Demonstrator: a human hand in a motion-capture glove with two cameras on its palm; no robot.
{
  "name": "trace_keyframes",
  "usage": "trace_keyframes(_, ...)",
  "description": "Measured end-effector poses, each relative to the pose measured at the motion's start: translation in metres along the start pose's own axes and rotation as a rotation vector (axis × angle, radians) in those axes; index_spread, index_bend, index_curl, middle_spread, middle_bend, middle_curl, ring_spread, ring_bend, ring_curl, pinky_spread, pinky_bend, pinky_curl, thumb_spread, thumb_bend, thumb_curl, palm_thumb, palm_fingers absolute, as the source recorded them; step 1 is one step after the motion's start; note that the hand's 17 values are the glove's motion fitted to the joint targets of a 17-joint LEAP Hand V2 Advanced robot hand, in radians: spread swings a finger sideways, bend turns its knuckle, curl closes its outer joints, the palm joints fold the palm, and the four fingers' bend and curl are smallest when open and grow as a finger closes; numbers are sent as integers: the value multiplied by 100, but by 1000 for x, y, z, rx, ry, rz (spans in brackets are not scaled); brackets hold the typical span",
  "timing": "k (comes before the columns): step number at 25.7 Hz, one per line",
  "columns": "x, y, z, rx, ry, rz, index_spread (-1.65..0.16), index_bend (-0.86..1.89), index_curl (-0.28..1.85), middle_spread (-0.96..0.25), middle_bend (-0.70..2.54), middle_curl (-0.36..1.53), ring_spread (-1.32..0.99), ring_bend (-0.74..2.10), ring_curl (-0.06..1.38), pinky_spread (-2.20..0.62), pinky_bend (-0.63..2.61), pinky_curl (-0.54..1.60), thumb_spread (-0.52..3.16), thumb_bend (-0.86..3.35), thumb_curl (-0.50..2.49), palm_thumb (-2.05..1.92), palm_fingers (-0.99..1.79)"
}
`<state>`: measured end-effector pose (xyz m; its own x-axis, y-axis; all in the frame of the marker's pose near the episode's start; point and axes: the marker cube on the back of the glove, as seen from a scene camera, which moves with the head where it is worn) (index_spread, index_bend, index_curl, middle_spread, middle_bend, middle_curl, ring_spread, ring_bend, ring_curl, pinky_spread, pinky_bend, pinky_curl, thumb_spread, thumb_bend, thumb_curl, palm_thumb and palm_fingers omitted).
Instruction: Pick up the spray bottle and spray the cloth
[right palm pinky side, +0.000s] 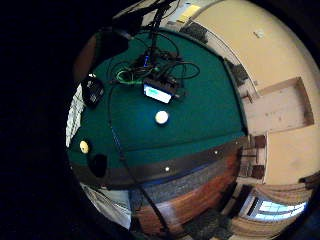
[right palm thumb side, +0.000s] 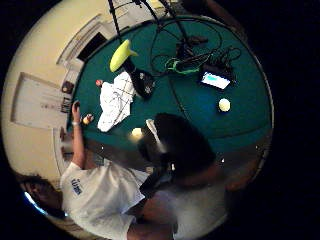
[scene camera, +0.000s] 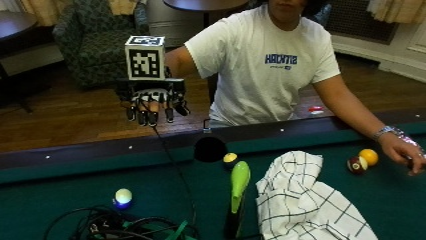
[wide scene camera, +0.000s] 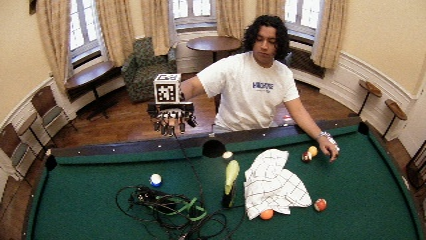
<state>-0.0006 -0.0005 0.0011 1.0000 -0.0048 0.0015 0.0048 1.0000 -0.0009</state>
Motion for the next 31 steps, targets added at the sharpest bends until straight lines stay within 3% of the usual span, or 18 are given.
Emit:
trace_keyframes(8,-1,1,4,-11,6,-13,-38,17,15,-7,18,11,-7,33,15,15,44,19,83,18,11,33,43)
trace_keyframes(20,-2,9,11,16,-79,-25,-44,18,22,-9,16,17,-8,31,20,19,46,26,110,13,17,36,38)
trace_keyframes(25,-5,24,41,51,-294,-53,-45,19,25,-10,16,18,-9,29,20,19,46,27,114,12,19,38,35)
trace_keyframes(31,-16,42,75,77,-759,-27,-45,17,26,-10,16,20,-8,31,22,19,44,28,116,11,22,44,37)
